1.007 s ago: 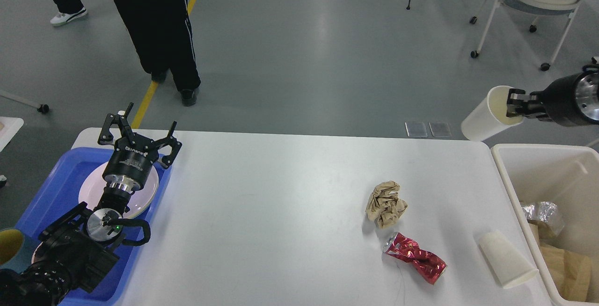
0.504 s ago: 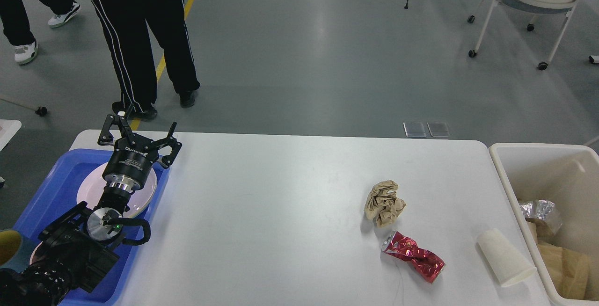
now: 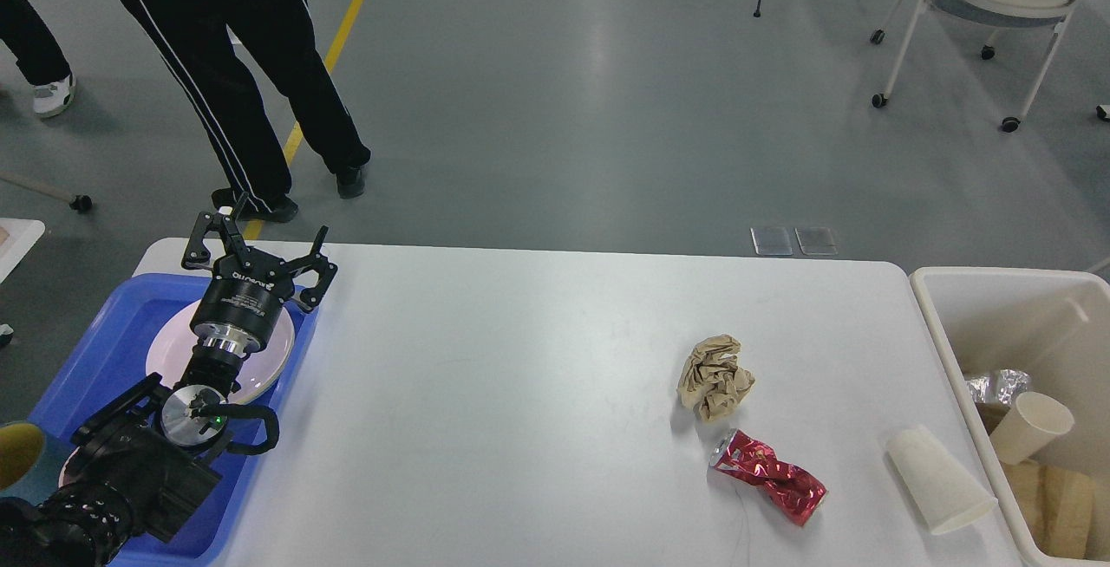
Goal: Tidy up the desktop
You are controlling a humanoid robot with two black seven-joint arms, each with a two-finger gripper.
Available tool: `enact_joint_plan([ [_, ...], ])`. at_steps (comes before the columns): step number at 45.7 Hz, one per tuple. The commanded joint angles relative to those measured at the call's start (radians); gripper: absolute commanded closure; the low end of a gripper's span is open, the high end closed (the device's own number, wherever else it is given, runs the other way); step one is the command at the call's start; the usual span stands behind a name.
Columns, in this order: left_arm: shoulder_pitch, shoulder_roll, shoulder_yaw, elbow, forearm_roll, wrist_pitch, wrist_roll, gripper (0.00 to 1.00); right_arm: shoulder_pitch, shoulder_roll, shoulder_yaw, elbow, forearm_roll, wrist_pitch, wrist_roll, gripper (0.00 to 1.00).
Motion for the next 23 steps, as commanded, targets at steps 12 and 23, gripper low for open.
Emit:
enact_joint_plan([
  [12, 0.000, 0.000, 0.000, 0.000, 0.000, 0.000, 0.000, 0.01, 0.072, 0.031, 0.004, -0.002, -0.002, 0.005, 0.000, 0.00],
  [23, 0.000, 0.000, -0.001, 0.000, 0.000, 0.000, 0.000, 0.01, 0.383, 0.074, 0.013, 0.088, -0.006, 0.175, 0.012, 0.00],
])
